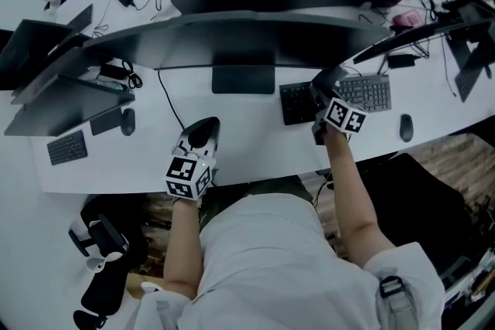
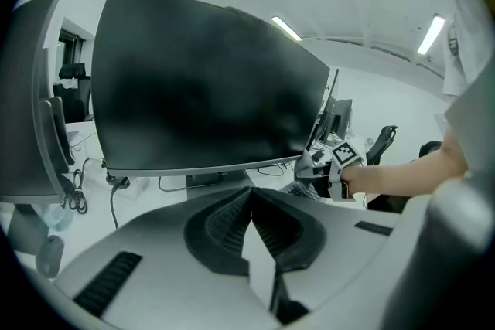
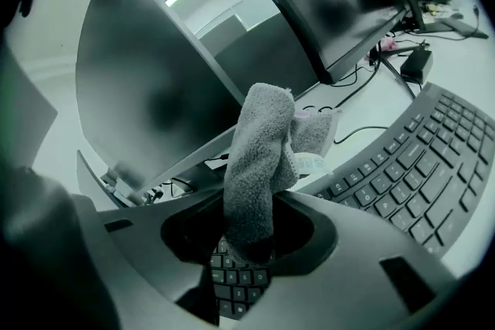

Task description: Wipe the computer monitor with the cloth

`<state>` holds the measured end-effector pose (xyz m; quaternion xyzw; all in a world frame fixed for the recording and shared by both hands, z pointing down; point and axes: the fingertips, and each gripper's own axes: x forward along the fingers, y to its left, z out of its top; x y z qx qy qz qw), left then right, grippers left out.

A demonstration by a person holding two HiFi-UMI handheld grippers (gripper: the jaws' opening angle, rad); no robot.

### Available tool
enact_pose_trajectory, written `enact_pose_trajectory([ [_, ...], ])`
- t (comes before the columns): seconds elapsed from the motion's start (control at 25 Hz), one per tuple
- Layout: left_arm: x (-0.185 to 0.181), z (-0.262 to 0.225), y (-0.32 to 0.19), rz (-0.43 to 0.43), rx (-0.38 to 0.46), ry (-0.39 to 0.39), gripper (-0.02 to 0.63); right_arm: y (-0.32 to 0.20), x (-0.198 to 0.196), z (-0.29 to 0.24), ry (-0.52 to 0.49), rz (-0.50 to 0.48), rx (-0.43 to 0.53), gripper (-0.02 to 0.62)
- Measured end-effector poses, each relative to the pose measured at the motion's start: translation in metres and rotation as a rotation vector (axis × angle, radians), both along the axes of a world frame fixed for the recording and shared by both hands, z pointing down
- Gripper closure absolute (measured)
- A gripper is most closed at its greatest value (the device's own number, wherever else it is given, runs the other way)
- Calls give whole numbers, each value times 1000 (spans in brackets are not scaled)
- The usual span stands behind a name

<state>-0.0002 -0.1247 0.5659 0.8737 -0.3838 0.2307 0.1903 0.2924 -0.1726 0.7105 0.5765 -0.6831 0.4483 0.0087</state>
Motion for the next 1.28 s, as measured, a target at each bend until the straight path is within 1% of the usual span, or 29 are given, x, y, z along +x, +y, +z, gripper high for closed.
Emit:
enact_pose_trajectory([
  [0.16,-9,2,-4,-1,-4,0,603,-4,-11,0,-78,25,-2,439],
  [0.4,-22,5,-7,3,-13,1,603,-9,-31,-2,-134,18,3,439],
  [0.64,-36,8,-11,11,-17,7,603,-15,-63,-3,-141,-34,2,437],
  [1.28,-92,11,-17,-5,-23,33,603,-31,-155,-9,-164,-115,14,437],
])
